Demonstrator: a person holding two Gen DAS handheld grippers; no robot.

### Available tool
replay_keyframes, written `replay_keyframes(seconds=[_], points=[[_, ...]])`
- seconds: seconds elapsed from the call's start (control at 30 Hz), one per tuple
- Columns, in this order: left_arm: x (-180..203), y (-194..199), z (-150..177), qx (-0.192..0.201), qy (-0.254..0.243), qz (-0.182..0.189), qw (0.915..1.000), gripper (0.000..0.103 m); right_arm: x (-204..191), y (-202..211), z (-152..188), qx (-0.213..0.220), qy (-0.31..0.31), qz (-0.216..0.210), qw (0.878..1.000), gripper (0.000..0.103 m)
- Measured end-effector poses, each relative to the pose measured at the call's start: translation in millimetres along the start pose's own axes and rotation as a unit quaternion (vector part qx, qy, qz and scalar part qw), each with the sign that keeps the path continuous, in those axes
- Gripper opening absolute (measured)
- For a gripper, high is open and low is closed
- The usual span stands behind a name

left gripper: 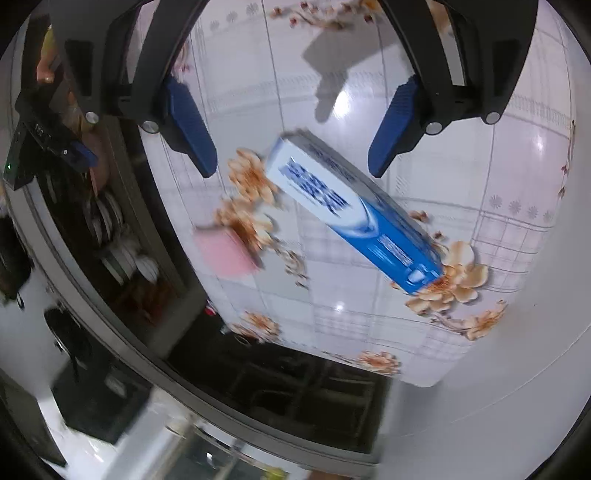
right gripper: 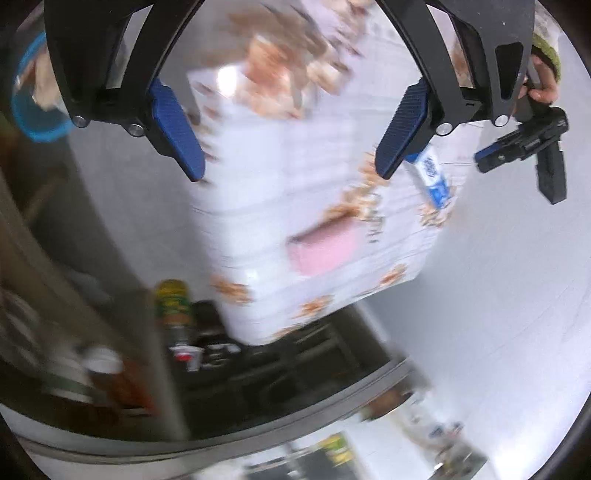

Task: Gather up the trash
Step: 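Grasp the blue toothpaste box with the left tool while the right tool grasps the pink sponge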

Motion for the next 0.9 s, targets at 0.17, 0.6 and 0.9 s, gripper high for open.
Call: replay_keyframes(seconds=[0.17, 0.6, 0.9], points=[[-27.3, -30.7, -31.4, 0.005, 0.034, -0.053, 0.998, 0.088, -37.8, -62.1, -46.2, -0.032, -0.01, -0.004, 0.999, 0.095], [-68.2, -113.1, -50.0, -0.024, 0.065, -0.158, 0.985, 0.086, -65.9, -219.2, -76.1, -0.152, 0.029, 0.102, 0.983, 0.083], [-36.9, -102.6, -22.4, -0.042, -0.054, -0.111, 0.9915, 0.064, -70.3, -180.6, -34.6, -0.158, 0.118, 0.071, 0.978, 0.079]])
Point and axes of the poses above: each gripper's, at about its wrist camera, not at the fingertips, and y roughly against the way its jaws point, x to its right, z to its underside, the point moved 4 cm from there along -y, roughly the way its jaws point, and after that the axes turned 4 degrees about z, right-handed, at the moved point
